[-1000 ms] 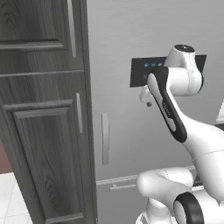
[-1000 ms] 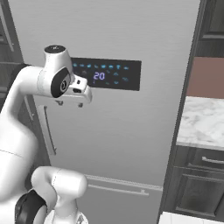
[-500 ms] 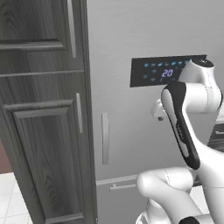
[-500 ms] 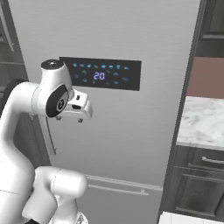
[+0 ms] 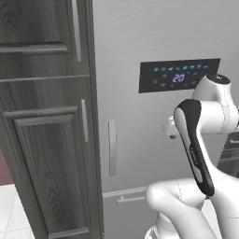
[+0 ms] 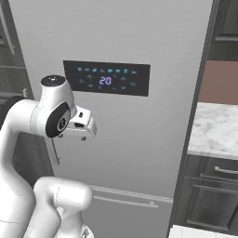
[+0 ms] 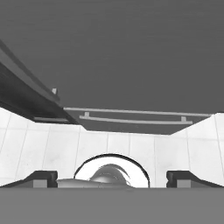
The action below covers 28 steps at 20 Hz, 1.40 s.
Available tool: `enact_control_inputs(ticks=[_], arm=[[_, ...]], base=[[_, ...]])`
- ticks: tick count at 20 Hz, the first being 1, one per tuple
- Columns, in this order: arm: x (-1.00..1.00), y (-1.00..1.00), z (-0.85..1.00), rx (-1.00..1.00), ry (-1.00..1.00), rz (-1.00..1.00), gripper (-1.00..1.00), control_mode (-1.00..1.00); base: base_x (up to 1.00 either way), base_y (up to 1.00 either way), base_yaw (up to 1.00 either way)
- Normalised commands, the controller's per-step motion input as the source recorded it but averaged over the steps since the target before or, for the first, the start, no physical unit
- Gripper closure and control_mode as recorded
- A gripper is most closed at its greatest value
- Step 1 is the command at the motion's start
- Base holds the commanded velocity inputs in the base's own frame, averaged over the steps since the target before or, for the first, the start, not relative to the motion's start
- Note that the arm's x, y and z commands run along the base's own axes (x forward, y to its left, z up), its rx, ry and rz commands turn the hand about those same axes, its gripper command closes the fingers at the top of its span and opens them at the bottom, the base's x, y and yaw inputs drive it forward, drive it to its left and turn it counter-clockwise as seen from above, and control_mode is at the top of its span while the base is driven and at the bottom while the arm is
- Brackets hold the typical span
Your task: Navigate to the dishwasher.
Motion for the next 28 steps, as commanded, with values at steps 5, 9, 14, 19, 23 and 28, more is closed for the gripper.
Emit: enact_control_inputs(ticks=[5, 9, 14, 19, 23, 28], arm=[[0.0, 0.0, 0.0, 0.0, 0.0, 0.0, -1.0, 1.0], [0.0, 0.0, 0.0, 0.0, 0.0, 0.0, -1.0, 1.0], [0.0, 0.0, 0.0, 0.0, 0.0, 0.0, -1.0, 1.0], [0.0, 0.0, 0.0, 0.0, 0.0, 0.0, -1.0, 1.0], [0.0, 0.0, 0.0, 0.0, 0.0, 0.0, -1.0, 1.0], [0.0, 0.0, 0.0, 0.0, 0.0, 0.0, -1.0, 1.0]], base=[[-0.17, -0.02, 0.0], [-0.27, -0.29, 0.0], [-0.28, -0.63, -0.02], [-0.3, -0.87, -0.07], [-0.4, -0.91, -0.18], [-0.41, -0.82, -0.32]])
